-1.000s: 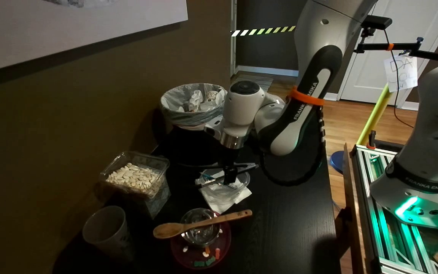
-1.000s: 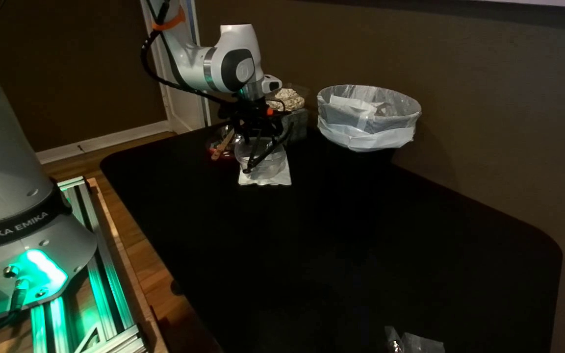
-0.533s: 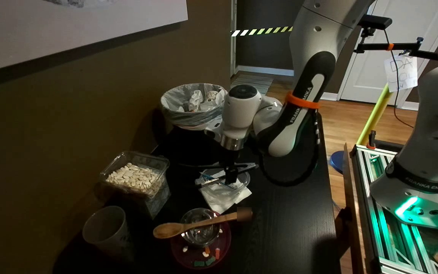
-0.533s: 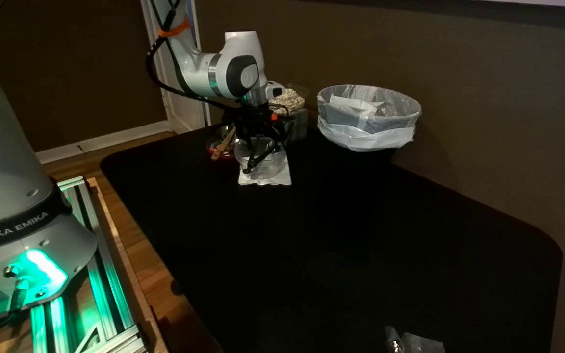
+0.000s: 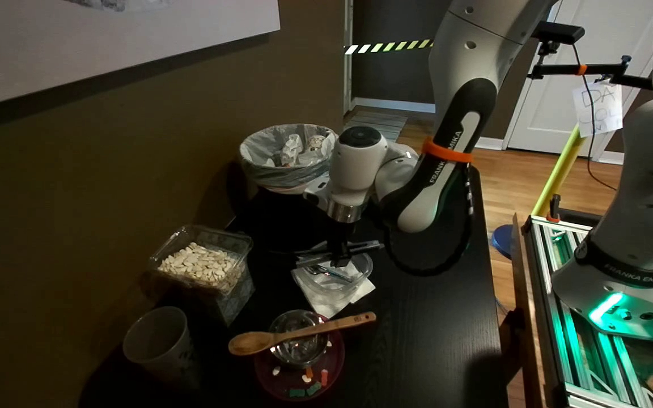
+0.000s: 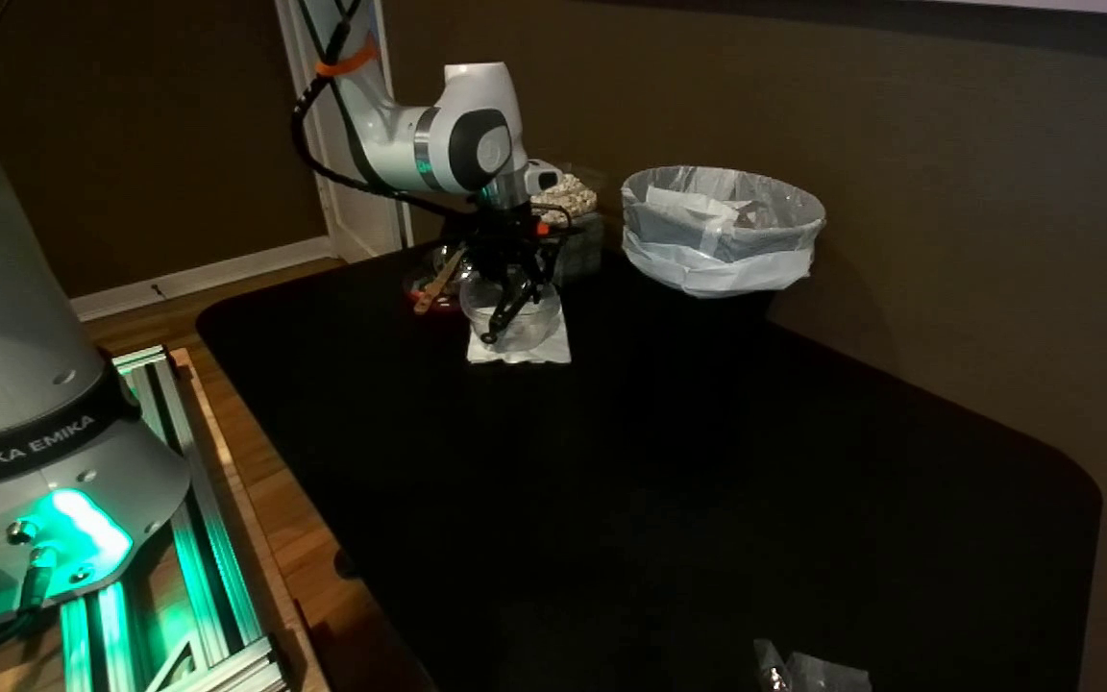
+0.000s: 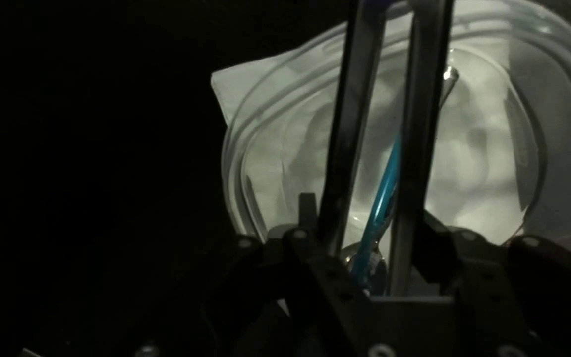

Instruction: Put the tongs, silver spoon and blue pencil on the table.

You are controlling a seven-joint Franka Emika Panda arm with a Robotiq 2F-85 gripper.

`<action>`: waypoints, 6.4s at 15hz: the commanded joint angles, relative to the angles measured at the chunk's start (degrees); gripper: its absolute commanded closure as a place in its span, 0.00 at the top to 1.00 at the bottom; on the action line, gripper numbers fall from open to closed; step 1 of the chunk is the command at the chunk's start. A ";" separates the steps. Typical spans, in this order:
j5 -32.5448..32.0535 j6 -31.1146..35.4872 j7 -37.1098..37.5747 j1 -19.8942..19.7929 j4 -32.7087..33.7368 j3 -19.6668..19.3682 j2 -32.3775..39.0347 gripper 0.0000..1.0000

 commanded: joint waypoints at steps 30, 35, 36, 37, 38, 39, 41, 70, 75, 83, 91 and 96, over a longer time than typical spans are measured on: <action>-30.95 -0.40 50.10 23.23 -22.77 -37.37 -17.68 0.05; -29.34 0.49 46.97 21.61 -22.30 -36.14 -17.54 0.19; -26.78 0.63 46.62 20.94 -21.80 -35.23 -16.07 0.05; -24.22 0.92 46.10 20.10 -22.03 -34.71 -15.59 0.05; -20.89 0.61 46.37 18.88 -21.81 -34.49 -14.29 0.05; -18.67 -0.25 46.48 18.37 -21.55 -34.19 -13.75 0.05; -20.97 -2.00 52.70 20.20 -18.41 -37.91 -10.67 0.05; 10.16 1.26 30.79 3.51 -14.75 -24.34 -6.86 1.00; 4.83 1.58 23.95 3.91 -19.63 -19.07 -18.42 1.00; 20.06 3.64 -0.35 -0.50 -23.94 0.50 -24.98 1.00; 21.54 2.82 -8.28 -3.64 -16.47 6.37 -17.20 1.00; 18.80 1.76 -2.04 -4.63 -12.75 6.71 -12.33 1.00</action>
